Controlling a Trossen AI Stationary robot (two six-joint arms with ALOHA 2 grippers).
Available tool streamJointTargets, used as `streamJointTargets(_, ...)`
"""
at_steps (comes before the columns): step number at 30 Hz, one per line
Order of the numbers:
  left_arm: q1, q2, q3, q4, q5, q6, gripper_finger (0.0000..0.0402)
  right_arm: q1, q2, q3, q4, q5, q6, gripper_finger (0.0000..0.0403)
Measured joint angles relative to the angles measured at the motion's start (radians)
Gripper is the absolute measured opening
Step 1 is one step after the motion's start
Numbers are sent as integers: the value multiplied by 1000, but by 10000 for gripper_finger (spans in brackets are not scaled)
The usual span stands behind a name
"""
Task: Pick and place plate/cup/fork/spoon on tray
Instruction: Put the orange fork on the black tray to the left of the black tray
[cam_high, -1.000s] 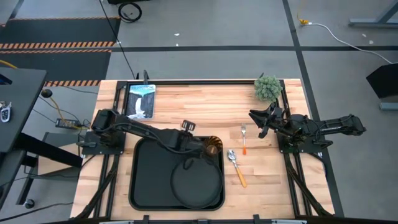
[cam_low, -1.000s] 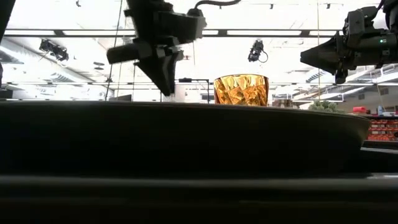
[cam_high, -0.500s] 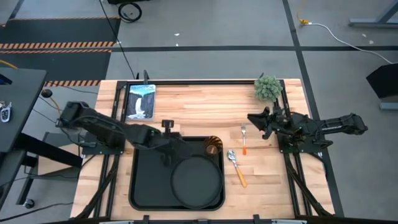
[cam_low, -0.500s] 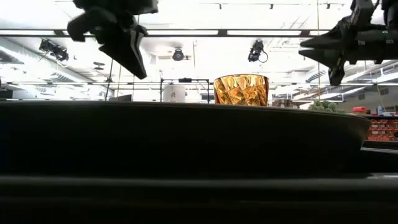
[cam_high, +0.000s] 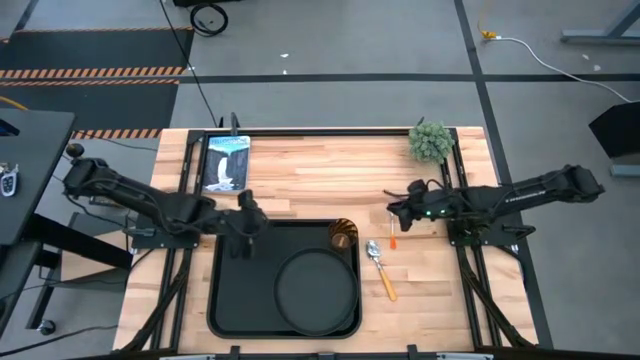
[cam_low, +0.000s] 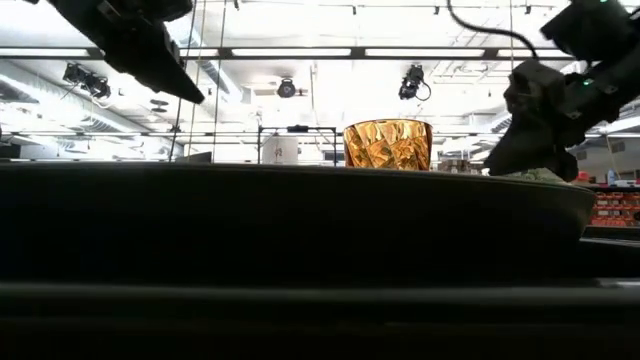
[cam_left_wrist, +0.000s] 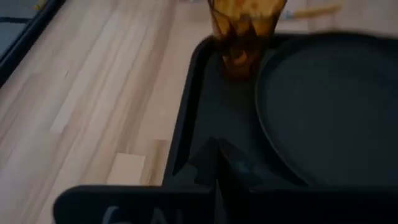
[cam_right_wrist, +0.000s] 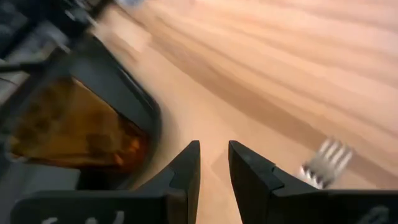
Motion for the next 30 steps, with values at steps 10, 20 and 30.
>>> streamJointTargets(10,8,-225,-150,129,-91,78,13,32,392,284,-378,10,183,90)
streamJointTargets(20,6,-239,-150,138,-87,84,13,20,668,487,-626,-73,353,137)
streamJointTargets(30,6,-239,-150,141,-55,-47,16,-24,801,490,-576,-120,440,164)
